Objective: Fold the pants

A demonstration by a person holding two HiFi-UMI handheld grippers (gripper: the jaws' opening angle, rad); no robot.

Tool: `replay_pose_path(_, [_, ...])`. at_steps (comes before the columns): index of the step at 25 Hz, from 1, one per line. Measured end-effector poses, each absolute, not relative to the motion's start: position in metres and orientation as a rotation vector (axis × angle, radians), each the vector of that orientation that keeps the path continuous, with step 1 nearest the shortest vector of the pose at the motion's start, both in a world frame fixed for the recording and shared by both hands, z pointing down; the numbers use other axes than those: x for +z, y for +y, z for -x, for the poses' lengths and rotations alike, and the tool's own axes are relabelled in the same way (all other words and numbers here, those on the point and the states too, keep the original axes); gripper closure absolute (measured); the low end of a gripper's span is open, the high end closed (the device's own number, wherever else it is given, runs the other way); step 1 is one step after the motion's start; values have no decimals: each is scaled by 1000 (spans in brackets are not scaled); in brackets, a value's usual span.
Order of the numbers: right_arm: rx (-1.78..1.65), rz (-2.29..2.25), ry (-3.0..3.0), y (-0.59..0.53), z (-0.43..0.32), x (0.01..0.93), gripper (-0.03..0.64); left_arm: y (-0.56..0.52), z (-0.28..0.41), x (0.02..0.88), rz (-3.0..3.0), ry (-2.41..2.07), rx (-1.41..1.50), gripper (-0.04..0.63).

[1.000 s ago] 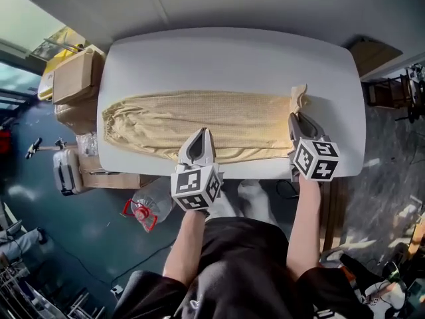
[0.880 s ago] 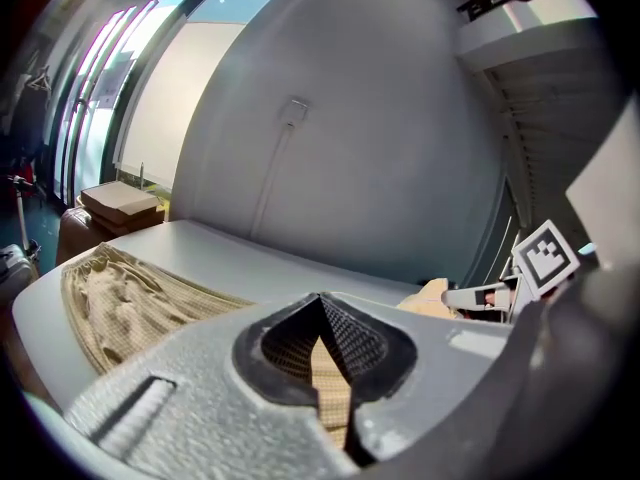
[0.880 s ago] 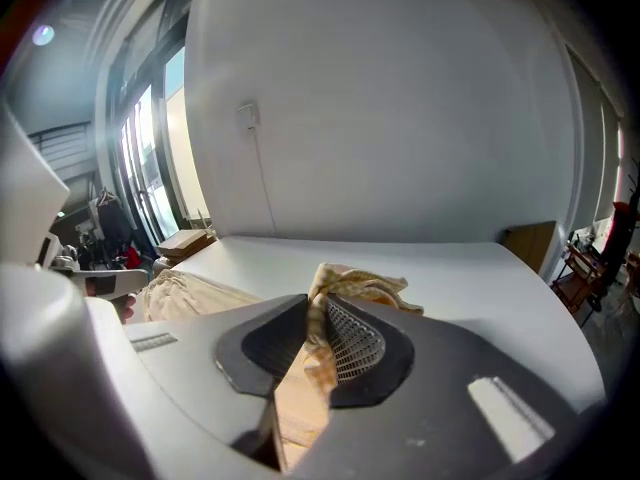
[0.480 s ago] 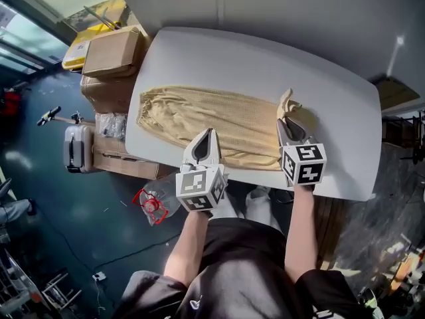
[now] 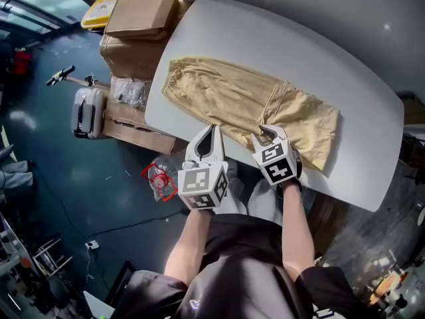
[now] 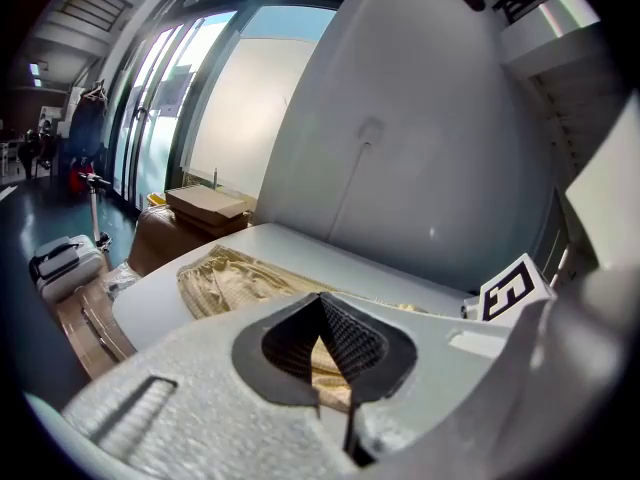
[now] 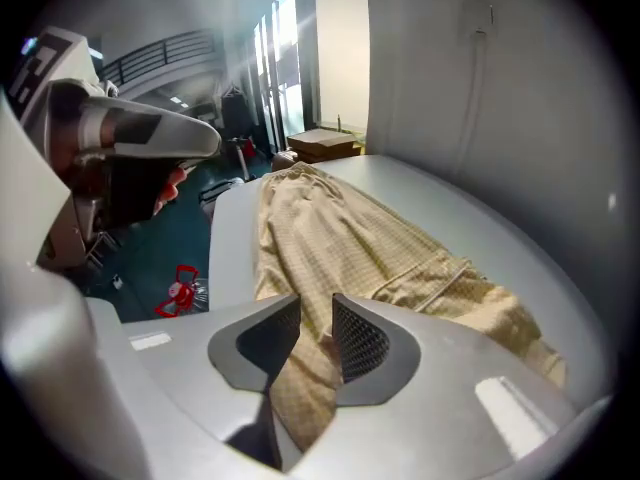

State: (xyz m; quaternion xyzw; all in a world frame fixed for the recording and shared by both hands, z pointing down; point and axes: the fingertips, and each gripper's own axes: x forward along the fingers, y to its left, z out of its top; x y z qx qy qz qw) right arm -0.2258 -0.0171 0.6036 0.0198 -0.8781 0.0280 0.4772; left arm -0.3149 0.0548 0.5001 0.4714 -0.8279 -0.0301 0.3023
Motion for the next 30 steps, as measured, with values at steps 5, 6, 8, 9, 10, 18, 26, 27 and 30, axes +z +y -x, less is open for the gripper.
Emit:
replay_pose_path(5, [88, 23, -2164, 2, 236, 600, 508, 63, 320, 502, -1236, -2199, -108, 592])
replay_pose_path(6, [89, 15, -2175, 0, 237, 596, 508, 61, 320, 500, -1243, -2201, -114, 592])
replay_pose_path(8, [91, -14, -2207, -7, 238, 585, 513, 55, 318, 495, -1265, -2202, -120, 592])
replay_pose_path(9, [98, -38, -2229, -12, 238, 578, 523, 52, 317, 492, -1274, -2201, -119, 592])
replay_pose_path(10, [110, -65, -2250, -18, 238, 570, 528, 49, 316, 489, -1283, -2199, -119, 592])
replay_pose_path(18, [157, -277, -2421, -70, 210, 494, 586, 0, 277, 470, -1474, -2126, -112, 592])
replay_pose_path(26, [174, -599, -2521, -132, 139, 435, 614, -62, 221, 440, -1679, -2032, -118, 592])
replay_pose_path(27, [177, -637, -2523, -139, 128, 430, 614, -70, 213, 437, -1702, -2017, -119, 592])
replay_pose_path(30, [189, -740, -2508, -155, 93, 423, 614, -91, 188, 433, -1767, -1966, -112, 592])
